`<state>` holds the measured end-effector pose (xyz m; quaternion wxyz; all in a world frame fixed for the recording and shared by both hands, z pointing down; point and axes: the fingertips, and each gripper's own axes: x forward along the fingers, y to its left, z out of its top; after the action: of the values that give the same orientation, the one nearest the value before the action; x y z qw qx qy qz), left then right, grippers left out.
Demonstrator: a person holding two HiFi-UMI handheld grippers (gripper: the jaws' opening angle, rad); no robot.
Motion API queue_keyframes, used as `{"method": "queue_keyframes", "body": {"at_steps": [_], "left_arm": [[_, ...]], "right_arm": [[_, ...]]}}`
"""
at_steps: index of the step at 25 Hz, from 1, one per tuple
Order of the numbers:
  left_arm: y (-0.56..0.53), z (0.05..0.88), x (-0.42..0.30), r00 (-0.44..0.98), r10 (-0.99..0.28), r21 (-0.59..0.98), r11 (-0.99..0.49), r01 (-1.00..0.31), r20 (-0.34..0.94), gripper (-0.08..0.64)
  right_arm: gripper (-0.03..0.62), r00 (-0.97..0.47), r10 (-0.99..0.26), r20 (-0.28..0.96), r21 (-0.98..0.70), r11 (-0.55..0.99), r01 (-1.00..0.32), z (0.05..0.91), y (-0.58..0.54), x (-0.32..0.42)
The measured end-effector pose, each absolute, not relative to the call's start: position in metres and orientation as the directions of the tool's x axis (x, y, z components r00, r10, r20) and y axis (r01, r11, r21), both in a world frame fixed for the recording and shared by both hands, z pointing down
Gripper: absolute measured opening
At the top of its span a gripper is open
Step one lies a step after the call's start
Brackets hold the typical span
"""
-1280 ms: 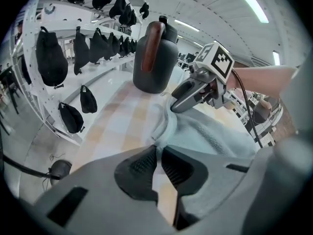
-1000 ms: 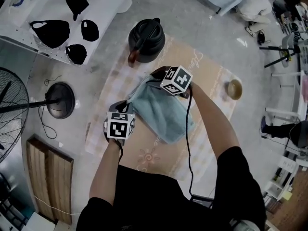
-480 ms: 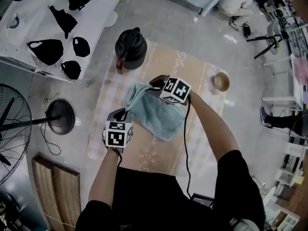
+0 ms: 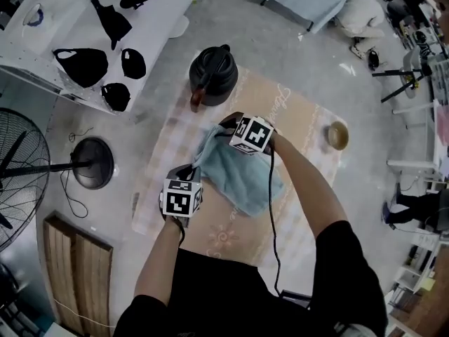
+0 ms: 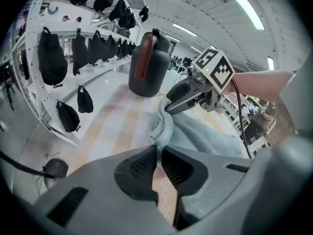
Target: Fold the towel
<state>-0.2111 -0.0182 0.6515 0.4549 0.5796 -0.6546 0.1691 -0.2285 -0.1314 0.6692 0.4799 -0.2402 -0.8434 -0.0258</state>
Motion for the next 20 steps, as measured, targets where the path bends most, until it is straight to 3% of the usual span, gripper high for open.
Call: {"method": "queue_keyframes", "body": {"at_steps": [6,12,15,16,20], "left_arm": [[-0.015,0.667,-0.218,0.094,-0.596,0.32,0.287,-0.903,0.797,0.034],[-0.012,0.673,-0.217,0.103,-0.596,0.339,0.299,-0.892,0.797,0.034],[-0.011,0.675,-0.219,0.109,-0.605,0.364,0.317,-0.876,0.789,0.034],[-0.01,0.676,-0.219,0.109,-0.606,0.37,0.323,-0.871,0.788,0.034],[-0.01,0.676,-0.22,0.117,-0.61,0.39,0.337,-0.857,0.784,0.032]], "right_arm": [[0.154,-0.355,0.374,0.857,-0.181,0.864,0.47,0.693,-0.126,-0.242],[0.155,-0.288,0.412,0.865,-0.269,0.863,0.428,0.7,-0.126,-0.241],[0.133,-0.287,0.416,0.863,-0.27,0.86,0.433,0.7,-0.121,-0.24],[0.067,-0.287,0.419,0.861,-0.271,0.857,0.439,0.701,-0.117,-0.24],[0.061,-0.309,0.416,0.855,-0.264,0.863,0.431,0.701,-0.115,-0.237]]}}
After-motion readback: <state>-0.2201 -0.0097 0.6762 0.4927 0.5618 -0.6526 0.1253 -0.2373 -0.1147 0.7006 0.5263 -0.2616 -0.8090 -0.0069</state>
